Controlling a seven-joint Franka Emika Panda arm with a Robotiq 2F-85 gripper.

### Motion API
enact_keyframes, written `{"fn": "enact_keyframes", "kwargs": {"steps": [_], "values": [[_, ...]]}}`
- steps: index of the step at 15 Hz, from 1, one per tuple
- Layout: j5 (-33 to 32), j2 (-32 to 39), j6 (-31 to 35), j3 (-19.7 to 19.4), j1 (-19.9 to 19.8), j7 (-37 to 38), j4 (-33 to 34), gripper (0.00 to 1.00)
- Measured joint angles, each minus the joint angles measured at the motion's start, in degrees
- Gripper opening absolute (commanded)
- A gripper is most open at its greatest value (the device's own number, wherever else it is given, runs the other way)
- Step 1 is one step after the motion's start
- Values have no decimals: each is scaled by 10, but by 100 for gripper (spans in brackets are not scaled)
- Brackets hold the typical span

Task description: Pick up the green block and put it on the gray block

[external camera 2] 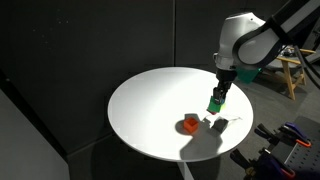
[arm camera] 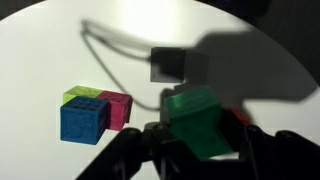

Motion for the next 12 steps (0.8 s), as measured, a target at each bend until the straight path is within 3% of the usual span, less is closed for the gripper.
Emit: {"fn": "enact_keyframes", "kwargs": {"steps": [12], "values": [[-10,-75,-21,-9,-2,65,-22,29]]}}
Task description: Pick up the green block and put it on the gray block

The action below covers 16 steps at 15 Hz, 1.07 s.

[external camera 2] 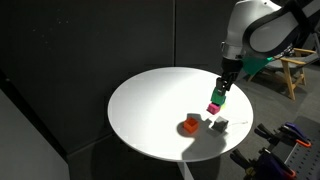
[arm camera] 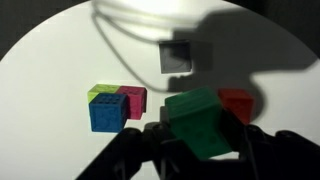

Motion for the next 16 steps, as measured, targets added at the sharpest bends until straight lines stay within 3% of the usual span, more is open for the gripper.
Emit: {"fn": "enact_keyframes", "kwargs": {"steps": [8,16], "values": [[0,-31,1,0,0,35,-45,29],[0,-31,57,1,0,41,-89,29]]}}
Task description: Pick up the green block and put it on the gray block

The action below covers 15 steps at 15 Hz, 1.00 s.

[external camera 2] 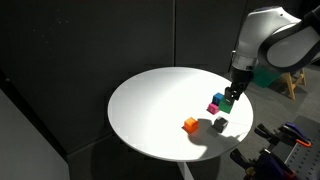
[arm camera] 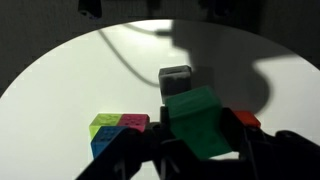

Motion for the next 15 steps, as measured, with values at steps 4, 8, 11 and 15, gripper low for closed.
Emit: {"fn": "enact_keyframes", "kwargs": {"steps": [4,8,11,15], "values": [[-1,2,30,0,-4,8,-16,29],[-1,7,38,0,-13,27,-18,29],[-1,12,38,0,-17,42,-18,29],[-2,21,38,0,-22,60,-18,29]]}}
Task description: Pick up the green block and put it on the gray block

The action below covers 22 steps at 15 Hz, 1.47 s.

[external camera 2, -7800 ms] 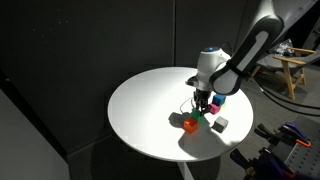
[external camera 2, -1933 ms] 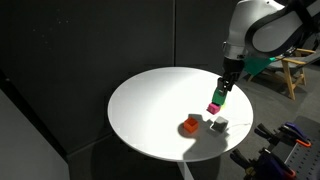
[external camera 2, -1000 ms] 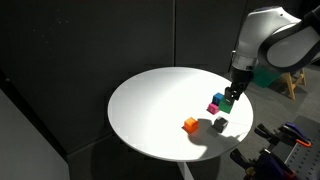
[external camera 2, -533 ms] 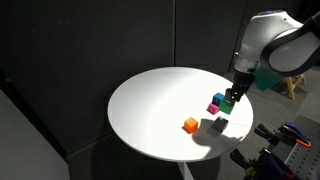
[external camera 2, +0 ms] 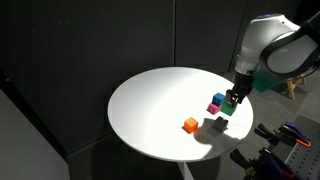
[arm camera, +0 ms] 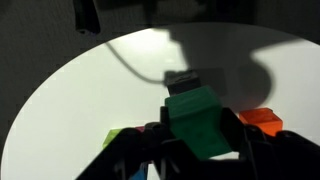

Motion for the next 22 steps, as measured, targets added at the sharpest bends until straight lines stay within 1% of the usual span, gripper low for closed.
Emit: {"fn": "enact_keyframes", "kwargs": {"steps": [5,6,16,17,22], "values": [[-4,7,0,0,-1,22,0,29],[-4,8,0,0,-1,24,0,54],[-4,11,0,0,-1,25,0,54],[-4,11,0,0,-1,25,0,29],[-4,14,0,0,-1,25,0,29]]}}
